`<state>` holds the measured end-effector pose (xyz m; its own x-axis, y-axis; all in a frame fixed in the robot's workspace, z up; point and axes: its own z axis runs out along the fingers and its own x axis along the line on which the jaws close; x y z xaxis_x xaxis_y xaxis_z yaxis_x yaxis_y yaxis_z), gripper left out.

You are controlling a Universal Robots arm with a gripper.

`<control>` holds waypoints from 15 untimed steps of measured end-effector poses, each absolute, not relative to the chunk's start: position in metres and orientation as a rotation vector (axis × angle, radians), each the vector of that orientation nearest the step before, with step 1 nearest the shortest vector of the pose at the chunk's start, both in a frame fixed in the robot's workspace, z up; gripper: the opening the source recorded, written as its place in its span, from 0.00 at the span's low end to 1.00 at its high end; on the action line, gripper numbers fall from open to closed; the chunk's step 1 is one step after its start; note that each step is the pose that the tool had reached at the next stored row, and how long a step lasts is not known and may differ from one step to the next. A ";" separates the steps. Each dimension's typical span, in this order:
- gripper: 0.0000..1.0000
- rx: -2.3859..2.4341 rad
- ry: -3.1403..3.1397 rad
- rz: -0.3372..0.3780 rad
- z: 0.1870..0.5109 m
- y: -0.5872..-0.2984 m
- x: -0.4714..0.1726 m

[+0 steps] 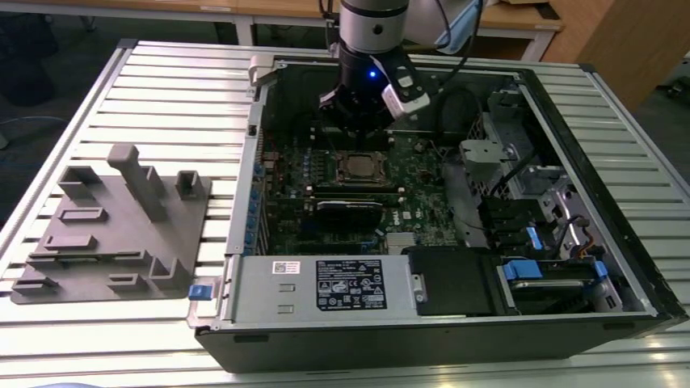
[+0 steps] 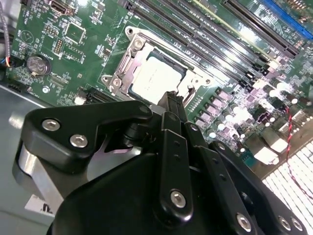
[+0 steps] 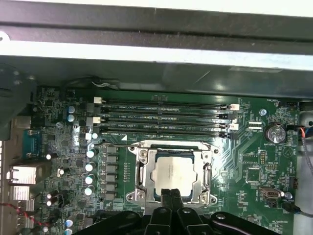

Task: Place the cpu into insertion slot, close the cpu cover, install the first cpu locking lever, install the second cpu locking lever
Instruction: 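Install the first cpu locking lever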

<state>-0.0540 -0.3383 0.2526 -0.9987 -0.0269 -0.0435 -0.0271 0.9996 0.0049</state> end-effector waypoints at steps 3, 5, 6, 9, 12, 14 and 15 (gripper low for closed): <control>0.11 -0.042 3.098 0.009 0.255 -0.338 -0.054; 0.11 -0.042 3.098 0.009 0.255 -0.338 -0.054; 0.11 -0.042 3.098 0.009 0.255 -0.338 -0.054; 0.11 -0.042 3.098 0.009 0.255 -0.338 -0.054; 0.11 -0.042 3.098 0.009 0.255 -0.338 -0.054; 0.11 -0.042 3.098 0.009 0.255 -0.338 -0.056; 0.11 -0.042 3.098 0.009 0.255 -0.338 -0.057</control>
<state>-0.0566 -0.3383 0.2550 -0.9987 -0.0269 -0.0435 -0.0272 0.9996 0.0050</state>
